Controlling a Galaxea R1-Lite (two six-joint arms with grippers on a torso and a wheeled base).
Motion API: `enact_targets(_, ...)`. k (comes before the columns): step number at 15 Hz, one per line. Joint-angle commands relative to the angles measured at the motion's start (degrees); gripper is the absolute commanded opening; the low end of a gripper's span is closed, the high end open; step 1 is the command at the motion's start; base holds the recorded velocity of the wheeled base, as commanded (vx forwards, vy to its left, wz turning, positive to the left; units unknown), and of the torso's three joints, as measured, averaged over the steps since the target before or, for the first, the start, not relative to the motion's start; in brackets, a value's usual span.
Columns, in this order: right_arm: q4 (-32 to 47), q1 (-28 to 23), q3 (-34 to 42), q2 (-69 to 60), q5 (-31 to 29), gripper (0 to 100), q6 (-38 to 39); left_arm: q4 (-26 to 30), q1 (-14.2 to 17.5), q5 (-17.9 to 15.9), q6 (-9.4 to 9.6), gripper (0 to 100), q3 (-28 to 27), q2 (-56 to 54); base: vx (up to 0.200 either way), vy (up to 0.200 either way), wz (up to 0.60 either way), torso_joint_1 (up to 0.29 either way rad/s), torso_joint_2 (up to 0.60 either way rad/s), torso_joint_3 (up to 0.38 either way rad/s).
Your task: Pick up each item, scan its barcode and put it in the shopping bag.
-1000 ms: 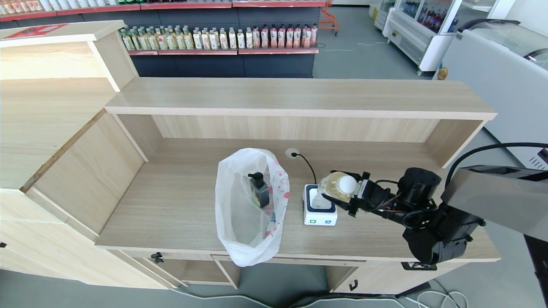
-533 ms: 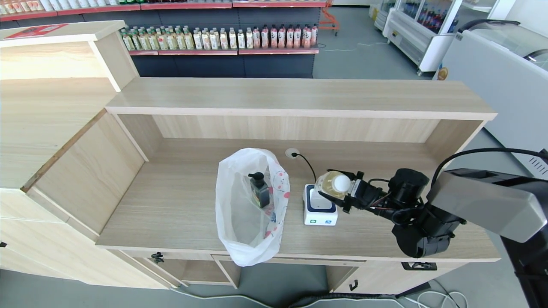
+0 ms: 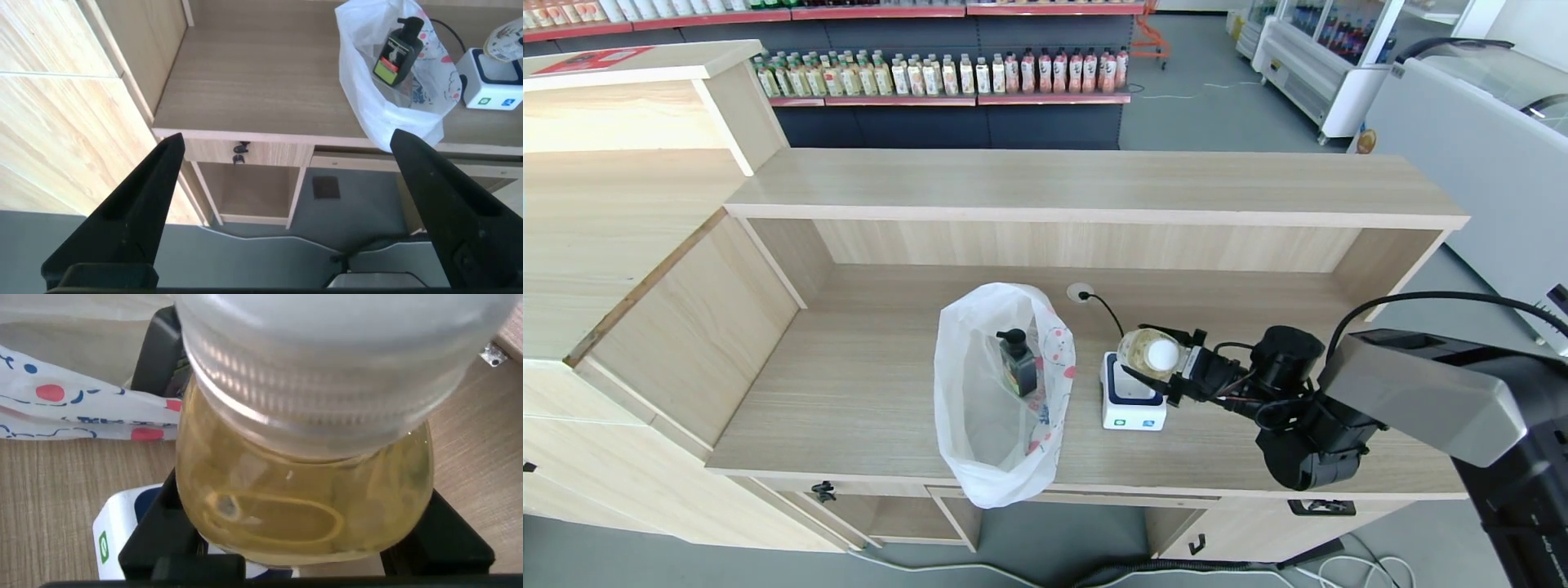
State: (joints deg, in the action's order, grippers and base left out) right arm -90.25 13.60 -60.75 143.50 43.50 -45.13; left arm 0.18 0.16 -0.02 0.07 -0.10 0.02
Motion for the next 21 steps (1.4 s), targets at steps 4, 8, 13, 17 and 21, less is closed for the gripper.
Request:
enact_targets(4, 0.2, 0.2, 0.0, -1.3, -0.2, 0, 1.1, 0.0, 0.0, 0.0, 0.01, 100, 0.0, 0.0, 0.0, 0.0, 0.0, 0.0, 0.0, 0.0)
enact_targets(8, 0.2, 0.8, 0.1, -6.3, -0.8, 0, 7.7, 0.0, 0.0, 0.0, 0.01, 100, 0.0, 0.0, 0.0, 0.0, 0.0, 0.0, 0.0, 0.0)
enact_targets(13, 6.6, -1.1, 1.9, -21.0, -15.2, 0, 26.0, 0.0, 0.0, 0.0, -0.07, 100, 0.0, 0.0, 0.0, 0.0, 0.0, 0.0, 0.0, 0.0)
enact_targets(17, 27.5, 2.1, 2.6, -29.7, -38.5, 0, 43.5, 0.0, 0.0, 0.0, -0.16, 100, 0.0, 0.0, 0.0, 0.0, 0.0, 0.0, 0.0, 0.0)
enact_targets(21, 28.9, 3.9, 7.4, -31.3, -40.7, 0, 48.9, 0.0, 0.0, 0.0, -0.16, 100, 0.0, 0.0, 0.0, 0.0, 0.0, 0.0, 0.0, 0.0)
